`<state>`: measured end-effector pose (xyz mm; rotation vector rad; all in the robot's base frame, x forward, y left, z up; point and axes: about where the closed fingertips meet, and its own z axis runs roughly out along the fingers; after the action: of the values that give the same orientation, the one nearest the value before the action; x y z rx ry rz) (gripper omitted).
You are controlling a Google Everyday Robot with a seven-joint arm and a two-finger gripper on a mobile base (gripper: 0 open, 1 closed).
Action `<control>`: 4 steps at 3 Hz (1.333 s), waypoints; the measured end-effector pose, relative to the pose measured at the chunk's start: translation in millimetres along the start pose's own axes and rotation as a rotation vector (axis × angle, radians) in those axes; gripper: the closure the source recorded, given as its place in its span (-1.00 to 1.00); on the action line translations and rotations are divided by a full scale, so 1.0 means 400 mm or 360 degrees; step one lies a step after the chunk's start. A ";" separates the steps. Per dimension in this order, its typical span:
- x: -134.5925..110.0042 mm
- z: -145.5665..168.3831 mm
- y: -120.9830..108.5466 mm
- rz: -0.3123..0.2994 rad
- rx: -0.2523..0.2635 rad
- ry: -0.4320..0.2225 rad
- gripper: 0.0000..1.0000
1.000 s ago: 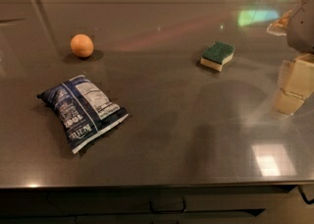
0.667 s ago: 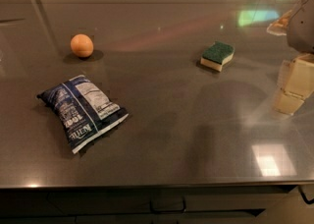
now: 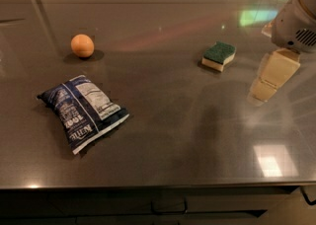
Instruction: Move sponge near blue chip bag
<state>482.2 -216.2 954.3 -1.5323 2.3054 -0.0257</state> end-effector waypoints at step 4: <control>-0.053 0.224 -0.242 0.0343 0.0047 -0.0317 -1.00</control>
Offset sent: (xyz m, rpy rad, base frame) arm 0.1003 -0.0086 -0.0299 0.2638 -0.1119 -0.1948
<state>603.4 -220.1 898.2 -1.2060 2.2845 0.1420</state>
